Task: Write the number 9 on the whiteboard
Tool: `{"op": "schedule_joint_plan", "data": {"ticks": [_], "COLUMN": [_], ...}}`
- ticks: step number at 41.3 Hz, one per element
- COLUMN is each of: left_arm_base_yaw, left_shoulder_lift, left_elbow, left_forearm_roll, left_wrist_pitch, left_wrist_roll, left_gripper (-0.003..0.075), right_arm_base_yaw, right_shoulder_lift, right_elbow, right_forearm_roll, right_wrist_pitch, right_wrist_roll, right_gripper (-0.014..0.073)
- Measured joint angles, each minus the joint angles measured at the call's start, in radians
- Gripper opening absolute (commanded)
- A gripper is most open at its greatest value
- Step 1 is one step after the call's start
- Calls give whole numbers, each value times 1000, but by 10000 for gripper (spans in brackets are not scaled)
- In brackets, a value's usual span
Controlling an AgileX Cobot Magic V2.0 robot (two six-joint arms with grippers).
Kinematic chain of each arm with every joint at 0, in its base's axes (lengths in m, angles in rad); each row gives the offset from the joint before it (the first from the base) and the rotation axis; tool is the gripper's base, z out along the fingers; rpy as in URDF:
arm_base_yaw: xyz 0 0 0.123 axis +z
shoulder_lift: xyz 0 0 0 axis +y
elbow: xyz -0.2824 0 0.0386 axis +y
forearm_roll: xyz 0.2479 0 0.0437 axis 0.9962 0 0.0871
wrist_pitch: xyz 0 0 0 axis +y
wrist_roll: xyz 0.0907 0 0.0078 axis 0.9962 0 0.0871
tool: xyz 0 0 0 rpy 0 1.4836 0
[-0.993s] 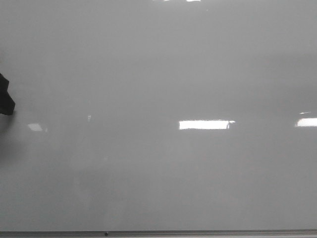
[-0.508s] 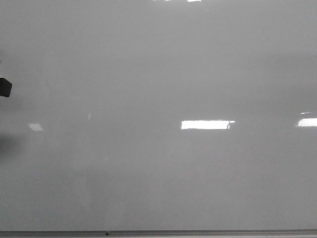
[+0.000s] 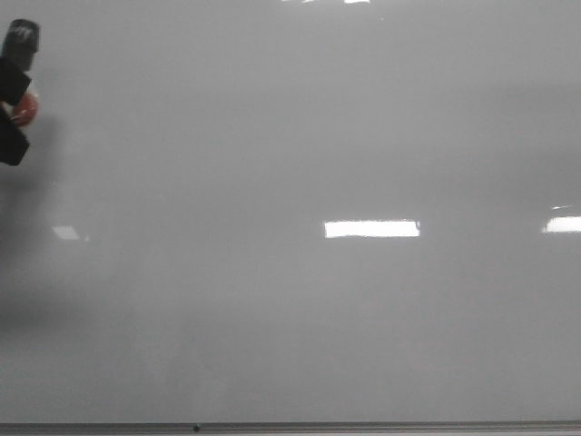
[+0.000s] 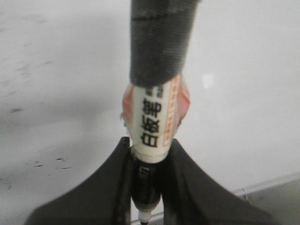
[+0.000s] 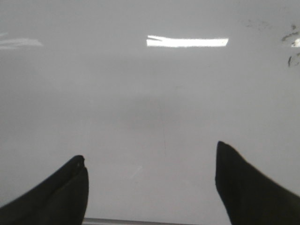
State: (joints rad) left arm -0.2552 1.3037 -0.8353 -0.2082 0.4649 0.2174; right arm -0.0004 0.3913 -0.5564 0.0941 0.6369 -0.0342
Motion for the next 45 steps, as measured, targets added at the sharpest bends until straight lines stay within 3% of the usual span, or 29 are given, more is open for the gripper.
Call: {"op": "schedule_joint_plan", "data": {"ticks": [5, 11, 21, 26, 34, 45], "left_arm_base_yaw": [-94, -198, -330, -388, -421, -421], "left_shoulder_lift": [-6, -6, -7, -7, -7, -7], "left_elbow": [-64, -106, -130, -130, -130, -130], "left_forearm_roll": [-34, -107, -191, -195, -195, -195], "left_wrist_pitch": [131, 285, 431, 451, 451, 451], "left_wrist_roll": [153, 437, 779, 836, 852, 853], "left_gripper": [-18, -19, -19, -19, -19, -18], "right_arm_base_yaw": [33, 110, 290, 409, 582, 716], "right_shoulder_lift": [78, 177, 399, 519, 728, 941], "right_elbow": [-55, -118, -219, -279, -409, -581], "right_forearm_roll": [98, 237, 403, 458, 470, 476], "right_wrist_pitch": [51, 119, 231, 233, 231, 235], "right_wrist_roll": [-112, -273, -548, -659, -720, -743], "right_gripper": [580, 580, 580, 580, 580, 549]}}
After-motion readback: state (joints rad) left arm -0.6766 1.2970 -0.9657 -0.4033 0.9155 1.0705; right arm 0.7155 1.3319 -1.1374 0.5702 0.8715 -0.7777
